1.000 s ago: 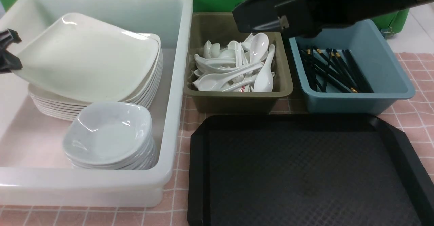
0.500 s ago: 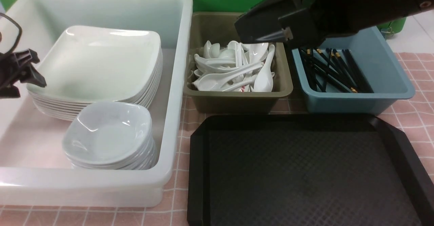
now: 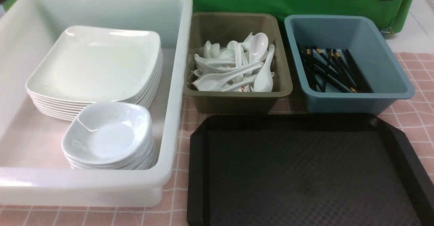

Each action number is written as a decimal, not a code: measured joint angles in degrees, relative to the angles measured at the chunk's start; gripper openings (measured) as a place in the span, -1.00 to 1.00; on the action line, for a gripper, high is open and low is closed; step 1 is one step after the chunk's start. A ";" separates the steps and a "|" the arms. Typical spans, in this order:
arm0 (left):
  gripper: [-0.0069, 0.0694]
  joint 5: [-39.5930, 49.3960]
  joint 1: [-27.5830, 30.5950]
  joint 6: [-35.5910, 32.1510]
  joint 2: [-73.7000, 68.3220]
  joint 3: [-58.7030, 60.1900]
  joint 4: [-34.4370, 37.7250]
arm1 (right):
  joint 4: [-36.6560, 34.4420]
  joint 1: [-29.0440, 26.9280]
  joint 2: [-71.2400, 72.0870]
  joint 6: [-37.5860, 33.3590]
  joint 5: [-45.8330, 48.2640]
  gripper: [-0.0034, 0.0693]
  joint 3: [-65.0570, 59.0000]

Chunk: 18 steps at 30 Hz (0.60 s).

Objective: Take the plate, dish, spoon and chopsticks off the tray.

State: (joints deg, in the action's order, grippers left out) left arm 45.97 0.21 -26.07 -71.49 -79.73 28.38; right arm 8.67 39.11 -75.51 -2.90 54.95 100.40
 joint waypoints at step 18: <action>-0.85 -19.16 -22.67 5.17 50.01 48.28 -4.35 | 14.72 0.00 49.82 17.65 -36.37 -0.82 -60.91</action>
State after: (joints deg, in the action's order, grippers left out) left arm 26.81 -22.46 -20.90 -21.48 -31.45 24.02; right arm 23.39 39.11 -25.69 14.75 18.58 39.49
